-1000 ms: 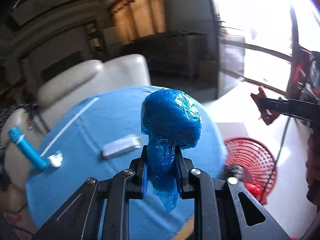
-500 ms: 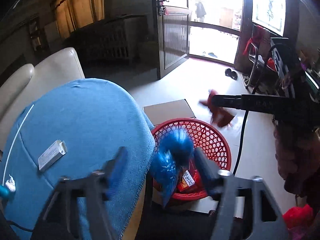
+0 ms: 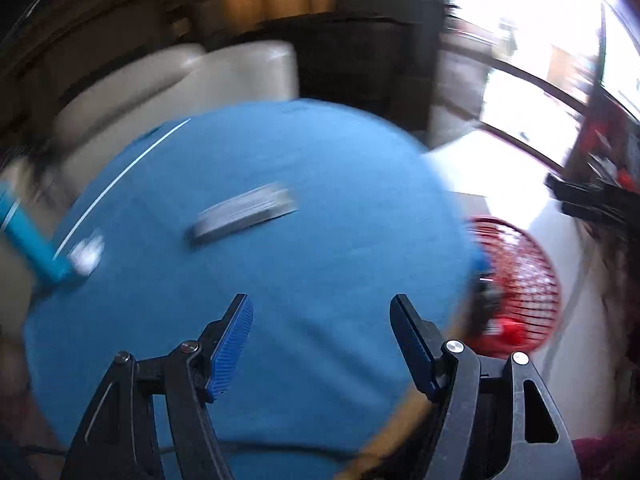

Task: Collect trash
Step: 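Open both tools to drop the blue bag and orange wrapper into the wastebasket, then grasp the crumpled white tissue with the left tool while the right tool grasps the white medicine box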

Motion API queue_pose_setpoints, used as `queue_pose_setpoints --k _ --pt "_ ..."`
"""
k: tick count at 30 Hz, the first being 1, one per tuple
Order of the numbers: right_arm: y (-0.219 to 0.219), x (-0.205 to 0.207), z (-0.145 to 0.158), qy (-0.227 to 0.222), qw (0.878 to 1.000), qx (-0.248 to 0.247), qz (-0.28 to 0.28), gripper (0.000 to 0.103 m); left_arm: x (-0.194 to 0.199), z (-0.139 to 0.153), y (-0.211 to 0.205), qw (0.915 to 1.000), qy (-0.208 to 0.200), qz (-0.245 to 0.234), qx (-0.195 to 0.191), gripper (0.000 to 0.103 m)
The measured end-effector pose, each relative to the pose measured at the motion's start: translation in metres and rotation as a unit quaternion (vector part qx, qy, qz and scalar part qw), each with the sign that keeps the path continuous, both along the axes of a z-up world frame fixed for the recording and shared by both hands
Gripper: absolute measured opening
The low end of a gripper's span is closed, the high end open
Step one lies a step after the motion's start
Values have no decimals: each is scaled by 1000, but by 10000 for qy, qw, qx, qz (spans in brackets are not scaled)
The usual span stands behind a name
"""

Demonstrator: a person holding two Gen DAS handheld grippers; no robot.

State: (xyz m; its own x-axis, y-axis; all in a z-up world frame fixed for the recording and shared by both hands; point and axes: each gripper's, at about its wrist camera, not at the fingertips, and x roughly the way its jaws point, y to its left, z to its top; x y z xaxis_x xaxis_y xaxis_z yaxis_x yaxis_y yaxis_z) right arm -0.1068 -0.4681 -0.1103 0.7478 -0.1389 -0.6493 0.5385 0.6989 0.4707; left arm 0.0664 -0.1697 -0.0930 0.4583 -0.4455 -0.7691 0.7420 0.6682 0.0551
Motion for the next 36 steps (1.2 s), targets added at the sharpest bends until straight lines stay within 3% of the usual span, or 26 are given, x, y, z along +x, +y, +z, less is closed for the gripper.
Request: queue_pose_setpoints --k 3,6,11,16,21,28,32,34,36 --pt "16 29 1 42 9993 47 362 67 45 -6 51 9957 25 920 121 72" --pt "35 61 1 69 9974 40 723 67 92 -4 100 9837 -27 1784 212 72" --pt "62 103 -6 138 9931 166 1150 67 159 3 134 9678 -144 2501 260 72" --pt "82 146 -11 287 9860 192 1632 67 234 -8 133 9625 201 2695 249 73" --pt "93 220 -10 455 9699 -63 2392 67 290 -29 131 9567 523 2855 239 73" --pt "97 340 -29 498 9543 142 2944 67 330 -49 132 9501 811 2998 275 73" --pt "98 394 -49 682 9471 199 3130 67 339 -56 135 9506 1060 2918 -3 72" --pt "99 406 -61 733 9413 408 3269 67 343 -59 136 9496 1166 2907 -84 62" --pt "104 410 -68 881 9335 445 3448 67 346 -67 137 9475 1329 2907 -62 42"
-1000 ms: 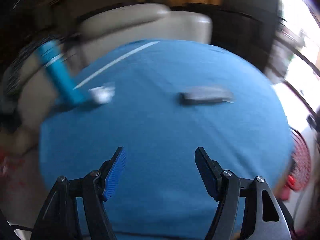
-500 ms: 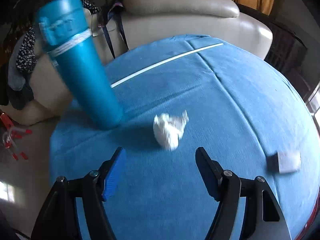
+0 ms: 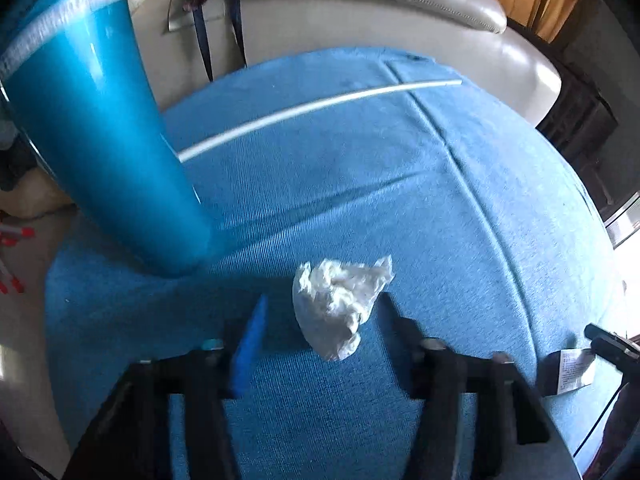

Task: Collect trash
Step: 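Grasp the crumpled white tissue with the left tool while the right tool grasps the white medicine box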

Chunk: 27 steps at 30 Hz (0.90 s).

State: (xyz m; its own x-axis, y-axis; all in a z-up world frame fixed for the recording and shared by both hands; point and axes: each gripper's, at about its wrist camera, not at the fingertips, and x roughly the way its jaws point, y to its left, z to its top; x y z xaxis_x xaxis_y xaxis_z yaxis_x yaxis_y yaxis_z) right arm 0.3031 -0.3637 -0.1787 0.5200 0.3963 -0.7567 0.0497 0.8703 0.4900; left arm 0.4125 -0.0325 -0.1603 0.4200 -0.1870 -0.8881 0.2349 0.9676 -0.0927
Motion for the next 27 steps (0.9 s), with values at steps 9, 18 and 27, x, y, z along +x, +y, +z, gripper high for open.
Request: queue_pose_setpoints --k 9,18,27 --pt "66 -46 -1 61 9845 -1289 1188 69 -17 -2 -11 9996 -132 -230 123 27" --pt "113 -57 -5 -355 9612 -2521 1063 48 -95 19 -11 9980 -311 -506 226 27" --pt "109 -119 22 -657 9809 -1766 480 48 -192 52 -22 9950 -812 -424 396 27"
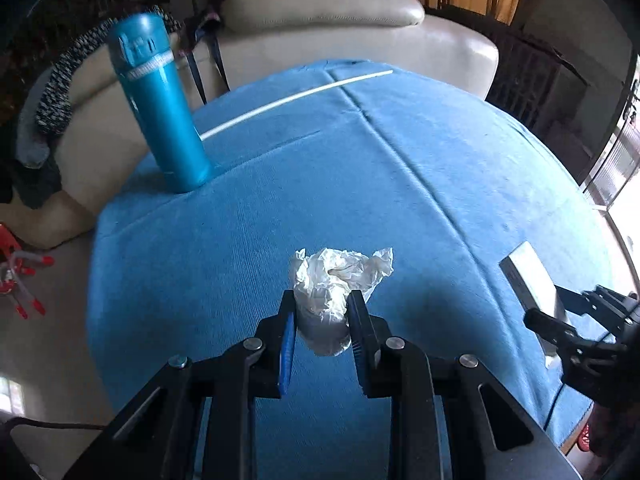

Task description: Collect trash

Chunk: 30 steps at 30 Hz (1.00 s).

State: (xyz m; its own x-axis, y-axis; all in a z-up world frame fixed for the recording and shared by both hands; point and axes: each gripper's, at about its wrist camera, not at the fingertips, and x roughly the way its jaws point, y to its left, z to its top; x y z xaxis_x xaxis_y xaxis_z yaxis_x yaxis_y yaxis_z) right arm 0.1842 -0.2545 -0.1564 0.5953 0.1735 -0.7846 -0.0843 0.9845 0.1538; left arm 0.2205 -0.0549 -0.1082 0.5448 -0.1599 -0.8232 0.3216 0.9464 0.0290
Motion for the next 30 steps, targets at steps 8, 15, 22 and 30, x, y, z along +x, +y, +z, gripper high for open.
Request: queue_pose_setpoints --k 8,15,22,30 --pt "-3 -88 60 -804 9951 476 -309 48 -75 36 -24 9960 -864 -32 202 27" --pt "-7 -155 93 -1335 9874 660 -534 48 -133 61 -41 9896 -1364 -334 325 27" --pt "-8 -204 106 -1593 9829 647 -659 48 -180 79 -54 9816 -1751 -615 441 27" --pt "-23 -230 112 -1791 9769 791 -857 48 -203 94 -62 9748 -2034 -772 502 27"
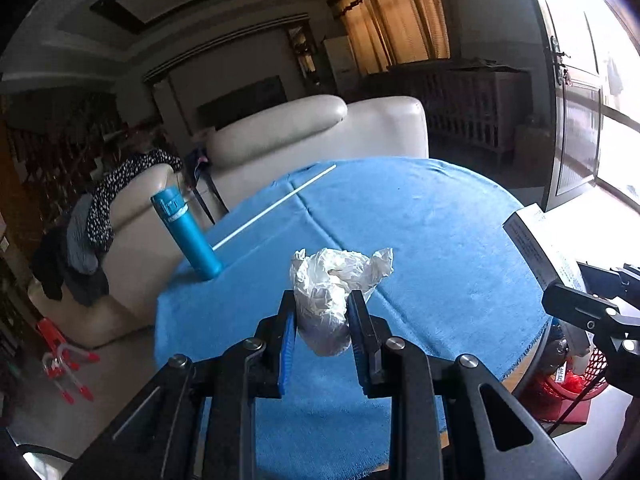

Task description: Collect trash

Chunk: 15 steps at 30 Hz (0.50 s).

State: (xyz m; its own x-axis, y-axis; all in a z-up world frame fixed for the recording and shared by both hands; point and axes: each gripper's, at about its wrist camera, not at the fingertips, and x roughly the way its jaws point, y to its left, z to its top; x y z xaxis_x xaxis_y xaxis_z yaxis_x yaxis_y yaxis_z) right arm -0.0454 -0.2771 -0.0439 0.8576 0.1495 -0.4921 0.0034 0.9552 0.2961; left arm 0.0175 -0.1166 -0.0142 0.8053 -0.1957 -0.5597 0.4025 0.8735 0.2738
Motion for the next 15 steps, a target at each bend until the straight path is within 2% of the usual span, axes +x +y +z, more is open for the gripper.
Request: queue_pose_setpoints --k 15 --pt "-14 -21 -2 -68 9998 61 -149 48 -5 5 -12 9999 -127 -41 22 27"
